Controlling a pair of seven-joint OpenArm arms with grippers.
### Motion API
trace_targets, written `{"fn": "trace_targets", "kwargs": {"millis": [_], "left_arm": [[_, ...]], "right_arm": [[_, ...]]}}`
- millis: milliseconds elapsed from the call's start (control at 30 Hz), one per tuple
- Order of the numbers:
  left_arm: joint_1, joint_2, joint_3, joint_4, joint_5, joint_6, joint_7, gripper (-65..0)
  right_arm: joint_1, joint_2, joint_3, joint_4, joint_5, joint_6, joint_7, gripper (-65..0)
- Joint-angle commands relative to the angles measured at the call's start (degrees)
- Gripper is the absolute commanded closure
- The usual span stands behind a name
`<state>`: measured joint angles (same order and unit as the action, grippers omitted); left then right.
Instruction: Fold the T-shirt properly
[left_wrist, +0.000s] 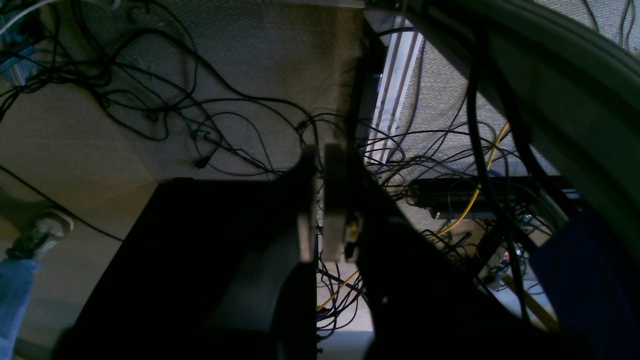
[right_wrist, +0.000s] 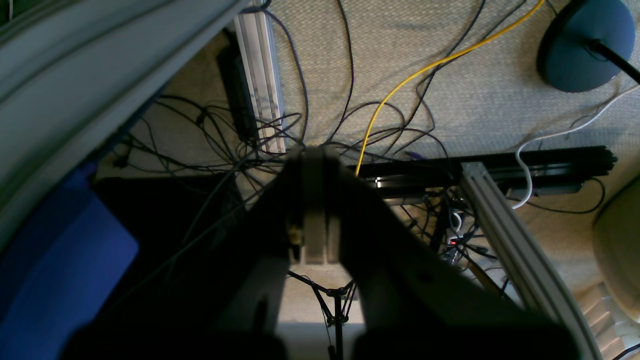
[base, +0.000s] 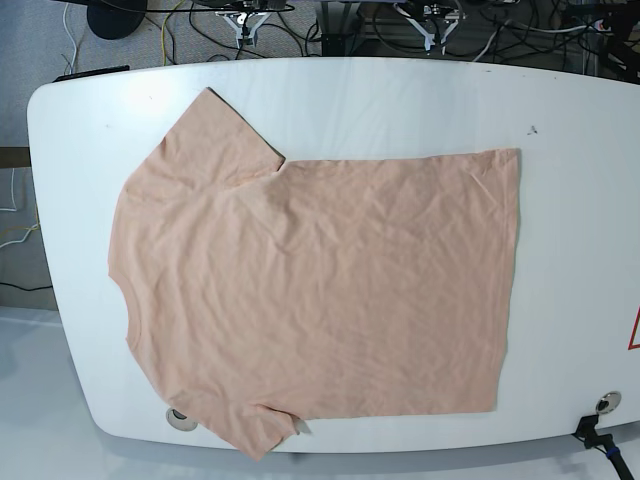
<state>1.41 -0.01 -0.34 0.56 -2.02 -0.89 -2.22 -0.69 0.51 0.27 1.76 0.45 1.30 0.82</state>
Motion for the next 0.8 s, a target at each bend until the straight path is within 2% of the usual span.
{"fn": "trace_targets", "kwargs": {"millis": [0,767], "left_arm": [[0.10,-0.05,0.05,-0.02,0.09,-0.13,0.09,-1.5],[0.23,-0.07,0.07,-0.04,-0.02,0.17,-0.94,-0.6]], "right_arm": [[0.03,0.13,-0.05,-0.02,0.27,0.05,-0.44,0.0],[-0.01,0.09,0.03,0.29,0.14,0.26,0.15,0.0]]}}
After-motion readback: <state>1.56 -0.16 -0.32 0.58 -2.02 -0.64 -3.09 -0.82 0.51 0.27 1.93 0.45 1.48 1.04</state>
